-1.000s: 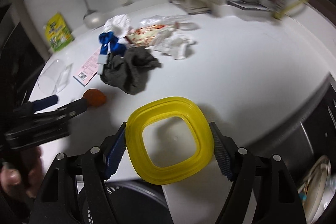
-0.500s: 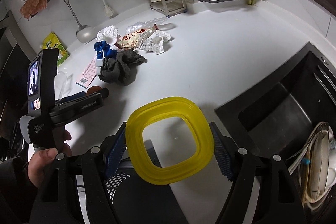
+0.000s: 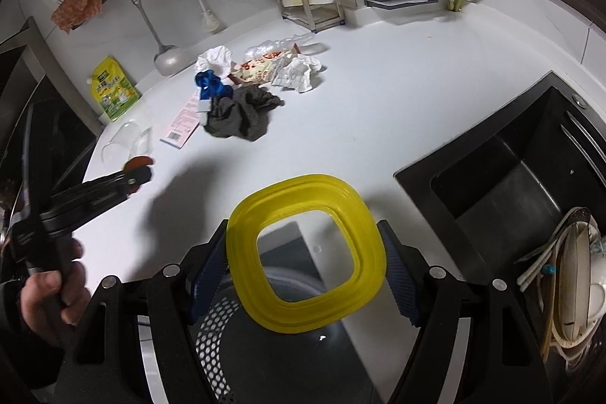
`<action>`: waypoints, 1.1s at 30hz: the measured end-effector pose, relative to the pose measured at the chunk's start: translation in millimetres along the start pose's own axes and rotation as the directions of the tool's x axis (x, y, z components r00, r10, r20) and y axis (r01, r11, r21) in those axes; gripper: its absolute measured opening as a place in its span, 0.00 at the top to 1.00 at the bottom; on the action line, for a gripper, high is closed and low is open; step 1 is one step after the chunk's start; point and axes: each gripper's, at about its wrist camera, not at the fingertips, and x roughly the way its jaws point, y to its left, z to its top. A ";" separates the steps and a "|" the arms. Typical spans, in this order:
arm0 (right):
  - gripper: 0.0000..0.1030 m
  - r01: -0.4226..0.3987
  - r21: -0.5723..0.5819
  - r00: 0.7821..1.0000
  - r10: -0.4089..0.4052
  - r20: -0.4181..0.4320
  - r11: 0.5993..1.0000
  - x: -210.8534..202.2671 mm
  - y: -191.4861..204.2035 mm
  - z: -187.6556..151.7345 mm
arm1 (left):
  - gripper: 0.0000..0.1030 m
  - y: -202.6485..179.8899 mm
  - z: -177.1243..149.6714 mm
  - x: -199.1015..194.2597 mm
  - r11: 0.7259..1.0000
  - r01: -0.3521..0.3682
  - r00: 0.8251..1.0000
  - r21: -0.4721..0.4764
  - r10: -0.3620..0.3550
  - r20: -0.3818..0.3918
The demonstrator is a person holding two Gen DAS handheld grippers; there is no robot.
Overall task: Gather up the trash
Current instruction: 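Grasp the orange peel with the left tool, then carry the lid and peel over the grey bin and open both tools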
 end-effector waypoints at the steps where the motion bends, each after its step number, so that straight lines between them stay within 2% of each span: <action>1: 0.30 -0.002 -0.005 1.000 0.002 -0.001 1.000 -4.2 1.9 -2.1 | 0.76 3.2 -3.5 -8.2 1.000 -0.005 1.000 0.002 0.005 0.000; 7: 0.30 -0.026 -0.046 1.000 0.025 -0.014 0.999 -24.3 15.0 -16.3 | 0.76 14.0 -26.0 -58.9 0.999 -0.035 0.999 -0.022 0.035 0.016; 15: 0.30 -0.073 -0.137 0.997 0.066 -0.048 0.988 -46.2 35.9 -41.0 | 0.76 5.9 -62.1 -100.9 0.999 -0.035 0.999 -0.038 0.036 0.028; 24: 0.30 -0.108 -0.180 0.992 0.094 -0.088 0.978 -59.0 39.1 -67.9 | 0.76 -20.0 -103.5 -114.1 0.999 -0.022 1.000 -0.032 0.022 -0.017; 33: 0.30 -0.120 -0.177 0.986 0.096 -0.136 0.977 -61.9 25.3 -98.6 | 0.76 -50.5 -126.4 -110.9 1.000 0.000 0.998 -0.009 0.000 -0.059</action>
